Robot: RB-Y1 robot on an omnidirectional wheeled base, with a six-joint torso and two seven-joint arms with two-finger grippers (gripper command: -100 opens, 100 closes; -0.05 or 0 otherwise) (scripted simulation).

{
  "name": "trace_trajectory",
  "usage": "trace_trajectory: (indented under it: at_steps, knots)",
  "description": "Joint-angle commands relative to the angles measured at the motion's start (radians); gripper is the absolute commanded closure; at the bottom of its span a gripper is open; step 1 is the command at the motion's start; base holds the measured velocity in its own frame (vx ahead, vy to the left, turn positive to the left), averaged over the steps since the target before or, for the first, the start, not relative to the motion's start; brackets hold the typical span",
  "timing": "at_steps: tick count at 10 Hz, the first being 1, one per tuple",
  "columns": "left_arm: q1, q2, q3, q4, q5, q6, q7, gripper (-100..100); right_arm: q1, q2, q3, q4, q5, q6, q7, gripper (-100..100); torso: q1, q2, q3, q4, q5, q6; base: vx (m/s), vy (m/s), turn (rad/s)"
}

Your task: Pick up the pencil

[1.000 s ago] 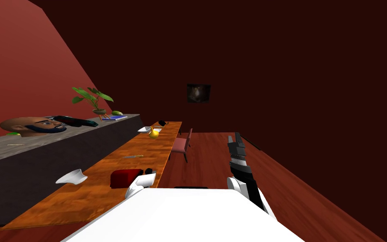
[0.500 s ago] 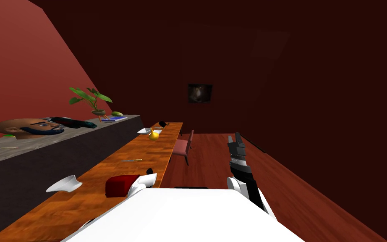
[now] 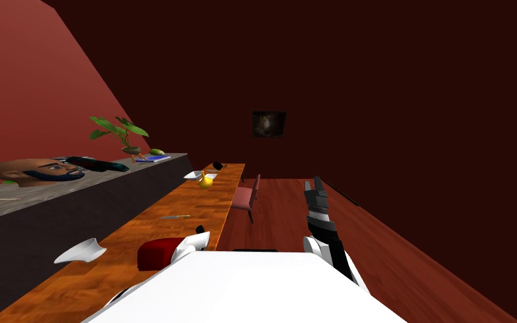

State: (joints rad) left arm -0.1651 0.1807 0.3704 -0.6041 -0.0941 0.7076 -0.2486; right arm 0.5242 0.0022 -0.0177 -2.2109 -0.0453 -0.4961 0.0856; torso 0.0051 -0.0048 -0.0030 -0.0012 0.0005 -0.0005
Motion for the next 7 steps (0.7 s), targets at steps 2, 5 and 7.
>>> trace_trajectory:
  at_steps: [2, 5, 7]
  knots:
    - [-0.011, 0.001, 0.010, 0.025, 0.011, 0.028, -0.006, -100, 0.000, 0.000, 0.000, 0.000, 0.000, 0.000, 0.000, 0, 0.000, 0.000, 0.000, 0.000, 0.000, 0.000, 0.093, 0.069, 0.018]
    - [0.002, -0.002, -0.010, 0.048, 0.011, -0.011, 0.011, -100, 0.000, 0.000, 0.000, 0.000, 0.000, 0.000, 0.000, 0, -0.003, 0.005, 0.003, 0.001, -0.001, 0.000, 0.024, 0.017, 0.000]
    - [0.010, -0.004, -0.022, 0.068, 0.013, -0.038, 0.022, -100, 0.000, 0.000, 0.000, 0.000, 0.000, 0.000, 0.000, 0, -0.003, 0.003, 0.002, 0.001, -0.001, 0.000, 0.064, 0.025, 0.002]
